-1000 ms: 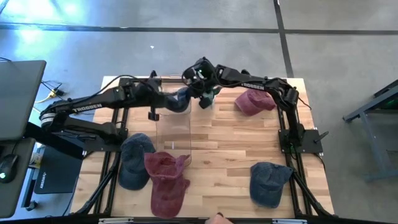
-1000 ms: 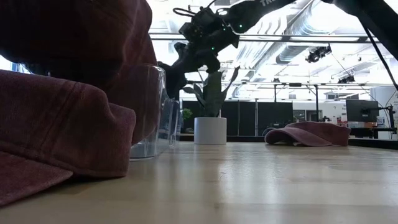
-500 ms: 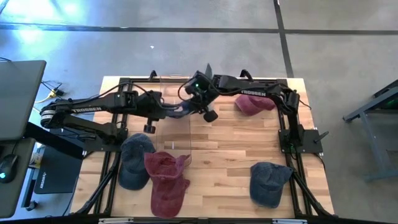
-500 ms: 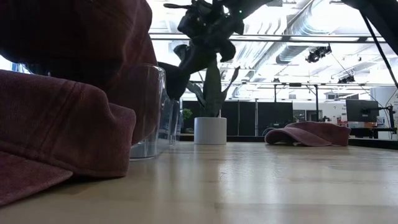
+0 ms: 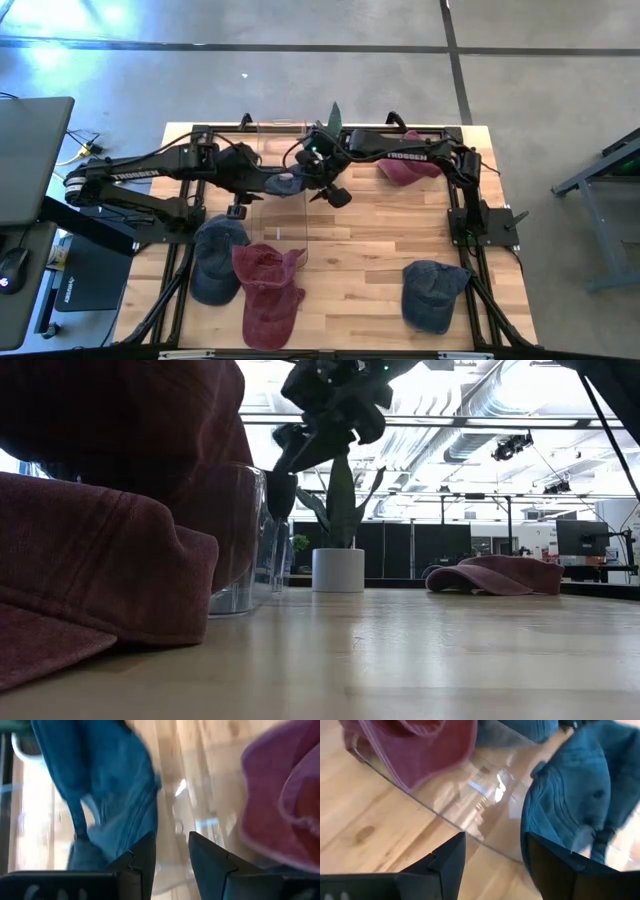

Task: Pick & Place hat
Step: Put the top blue cap into the top transparent bin

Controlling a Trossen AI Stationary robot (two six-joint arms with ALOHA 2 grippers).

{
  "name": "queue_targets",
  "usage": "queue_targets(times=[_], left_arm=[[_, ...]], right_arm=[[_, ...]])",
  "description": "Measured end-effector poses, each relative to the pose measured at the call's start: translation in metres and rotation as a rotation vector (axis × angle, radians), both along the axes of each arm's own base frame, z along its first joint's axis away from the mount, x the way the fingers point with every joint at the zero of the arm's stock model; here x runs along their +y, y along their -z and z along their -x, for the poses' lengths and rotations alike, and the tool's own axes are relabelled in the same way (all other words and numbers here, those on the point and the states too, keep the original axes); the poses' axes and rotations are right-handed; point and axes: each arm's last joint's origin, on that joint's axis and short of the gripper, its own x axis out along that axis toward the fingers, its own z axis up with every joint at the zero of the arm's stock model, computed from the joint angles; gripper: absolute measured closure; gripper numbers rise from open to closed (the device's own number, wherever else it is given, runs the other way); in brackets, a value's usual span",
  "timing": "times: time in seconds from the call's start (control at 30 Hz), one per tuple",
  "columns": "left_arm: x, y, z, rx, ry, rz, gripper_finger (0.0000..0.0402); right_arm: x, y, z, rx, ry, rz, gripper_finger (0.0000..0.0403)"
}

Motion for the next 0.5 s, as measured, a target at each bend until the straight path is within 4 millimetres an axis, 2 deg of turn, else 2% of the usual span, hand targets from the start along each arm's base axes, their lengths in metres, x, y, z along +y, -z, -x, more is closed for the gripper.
queue_targets(times=[0.17, 0.3, 0.43, 0.5], left_arm=[[0.002, -0.018, -0.009, -0.143, -0.008, -0.039, 0.0309], [0.019, -0.021, -0.014, -0.189, -0.162, -0.155, 0.0343], [0.039, -0.001, -0.025, -0.076, -0.224, -0.114, 0.0390], [0.047, 0.012, -0.032, -0.027, -0.211, -0.044, 0.0396]], right_arm=[[0.004, -0.020, 0.017, 0.039, 0.042, 0.032, 0.0209], [-0.002, -0.021, 0.026, 0.079, 0.061, -0.026, 0.0219], [-0.005, -0.004, 0.032, 0.137, 0.080, -0.021, 0.0234], [-0.003, 0.004, 0.037, 0.158, 0.079, -0.018, 0.0242]])
